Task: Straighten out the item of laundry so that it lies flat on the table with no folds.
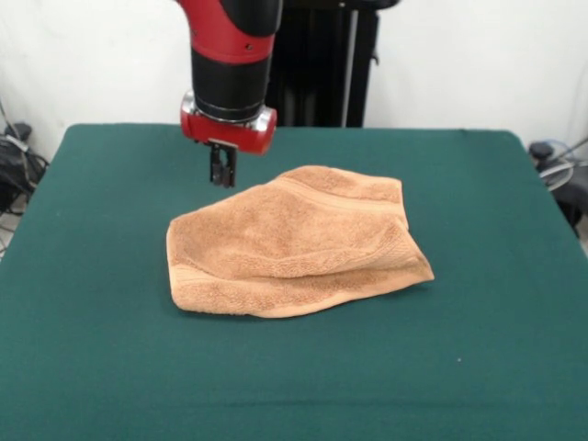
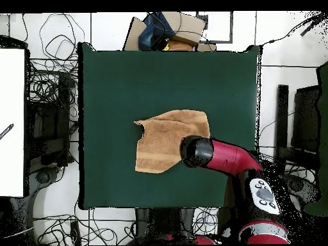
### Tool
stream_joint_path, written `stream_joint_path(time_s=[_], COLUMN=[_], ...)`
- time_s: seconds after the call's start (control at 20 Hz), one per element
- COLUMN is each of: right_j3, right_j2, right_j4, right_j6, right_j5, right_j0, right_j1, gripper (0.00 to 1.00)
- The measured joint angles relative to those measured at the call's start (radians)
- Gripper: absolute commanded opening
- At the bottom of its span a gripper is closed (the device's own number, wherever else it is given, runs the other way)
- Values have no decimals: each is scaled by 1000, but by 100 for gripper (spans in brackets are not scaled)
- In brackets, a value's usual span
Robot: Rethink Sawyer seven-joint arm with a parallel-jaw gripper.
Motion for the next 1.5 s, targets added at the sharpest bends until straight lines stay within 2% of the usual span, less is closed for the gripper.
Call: stream_joint_path(time_s=[0.55,1.1,1.5], right_j3=[-2,-2,-16], right_j2=[0,0,0], right_j4=[22,26,26], right_j6=[0,0,0], right_j5=[0,0,0], right_j0=[49,40,28], right_j1=[1,11,62], gripper=[0,0,0])
